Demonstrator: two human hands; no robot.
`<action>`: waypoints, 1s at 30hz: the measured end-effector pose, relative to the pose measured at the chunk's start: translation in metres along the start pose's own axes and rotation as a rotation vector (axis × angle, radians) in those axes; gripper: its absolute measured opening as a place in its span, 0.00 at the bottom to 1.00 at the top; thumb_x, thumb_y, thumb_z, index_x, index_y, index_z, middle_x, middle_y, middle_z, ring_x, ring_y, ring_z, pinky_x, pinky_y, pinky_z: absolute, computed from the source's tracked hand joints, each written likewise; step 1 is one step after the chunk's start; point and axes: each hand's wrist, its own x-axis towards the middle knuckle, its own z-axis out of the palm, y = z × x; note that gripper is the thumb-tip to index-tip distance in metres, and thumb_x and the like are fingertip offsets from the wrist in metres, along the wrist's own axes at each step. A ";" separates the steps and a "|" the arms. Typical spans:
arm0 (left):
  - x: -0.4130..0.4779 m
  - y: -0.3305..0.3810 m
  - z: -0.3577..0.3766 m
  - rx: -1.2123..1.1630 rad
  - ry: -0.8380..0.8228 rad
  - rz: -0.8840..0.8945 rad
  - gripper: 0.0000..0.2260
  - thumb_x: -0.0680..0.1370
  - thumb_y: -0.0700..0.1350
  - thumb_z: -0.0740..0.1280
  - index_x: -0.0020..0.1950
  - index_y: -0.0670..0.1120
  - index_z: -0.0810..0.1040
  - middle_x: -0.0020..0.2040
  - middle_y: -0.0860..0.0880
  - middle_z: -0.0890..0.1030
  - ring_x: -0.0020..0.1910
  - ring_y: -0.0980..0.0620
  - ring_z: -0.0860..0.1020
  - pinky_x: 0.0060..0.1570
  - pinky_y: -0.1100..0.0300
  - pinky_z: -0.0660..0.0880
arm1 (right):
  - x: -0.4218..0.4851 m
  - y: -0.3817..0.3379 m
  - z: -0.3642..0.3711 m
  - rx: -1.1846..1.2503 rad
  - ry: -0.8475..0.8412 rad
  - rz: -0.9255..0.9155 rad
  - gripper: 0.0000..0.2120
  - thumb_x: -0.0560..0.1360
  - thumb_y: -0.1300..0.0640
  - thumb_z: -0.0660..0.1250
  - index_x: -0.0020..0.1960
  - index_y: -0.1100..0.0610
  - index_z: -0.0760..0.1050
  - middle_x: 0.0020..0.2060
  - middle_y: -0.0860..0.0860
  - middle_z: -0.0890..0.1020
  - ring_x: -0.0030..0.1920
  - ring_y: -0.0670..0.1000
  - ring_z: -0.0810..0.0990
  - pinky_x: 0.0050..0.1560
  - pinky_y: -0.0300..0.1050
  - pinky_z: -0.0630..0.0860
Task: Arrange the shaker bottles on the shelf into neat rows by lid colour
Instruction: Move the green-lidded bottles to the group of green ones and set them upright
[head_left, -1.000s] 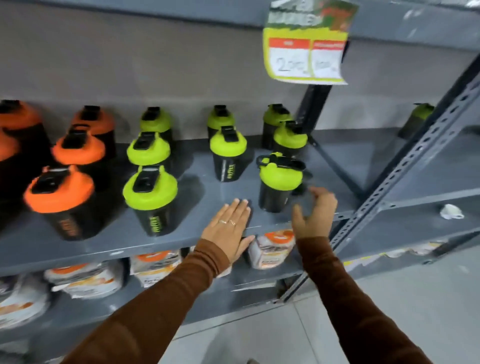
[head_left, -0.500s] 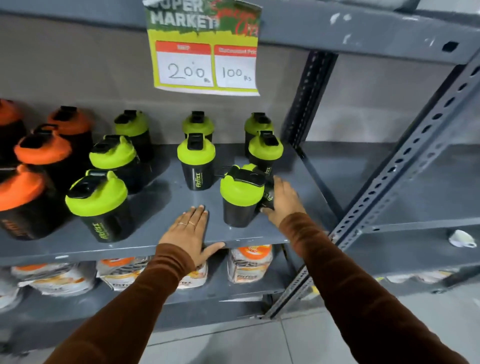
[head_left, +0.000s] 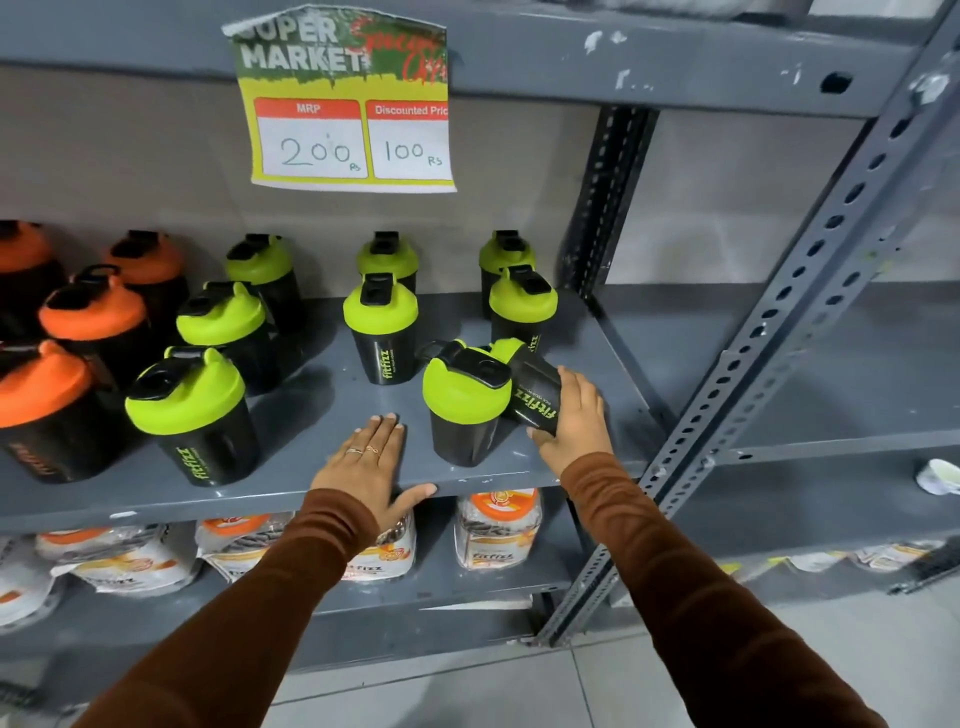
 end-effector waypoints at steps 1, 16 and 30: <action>0.000 0.000 0.000 -0.001 -0.002 -0.002 0.51 0.59 0.74 0.26 0.73 0.44 0.45 0.76 0.45 0.48 0.74 0.48 0.48 0.71 0.55 0.45 | 0.001 -0.001 -0.002 0.039 -0.005 0.021 0.40 0.67 0.61 0.73 0.72 0.61 0.55 0.70 0.61 0.62 0.70 0.60 0.59 0.71 0.49 0.55; 0.003 0.002 0.007 0.030 0.015 -0.039 0.49 0.62 0.75 0.32 0.73 0.44 0.45 0.76 0.46 0.49 0.74 0.48 0.49 0.71 0.55 0.46 | -0.033 0.008 0.014 0.393 0.302 0.297 0.40 0.68 0.47 0.71 0.71 0.61 0.56 0.65 0.61 0.70 0.65 0.60 0.69 0.69 0.54 0.65; 0.003 0.003 0.004 0.006 -0.001 -0.036 0.47 0.63 0.74 0.36 0.73 0.44 0.44 0.76 0.45 0.48 0.74 0.48 0.49 0.72 0.54 0.46 | -0.029 -0.002 0.031 0.081 0.335 0.284 0.41 0.69 0.39 0.67 0.68 0.66 0.59 0.61 0.63 0.75 0.65 0.59 0.71 0.74 0.56 0.52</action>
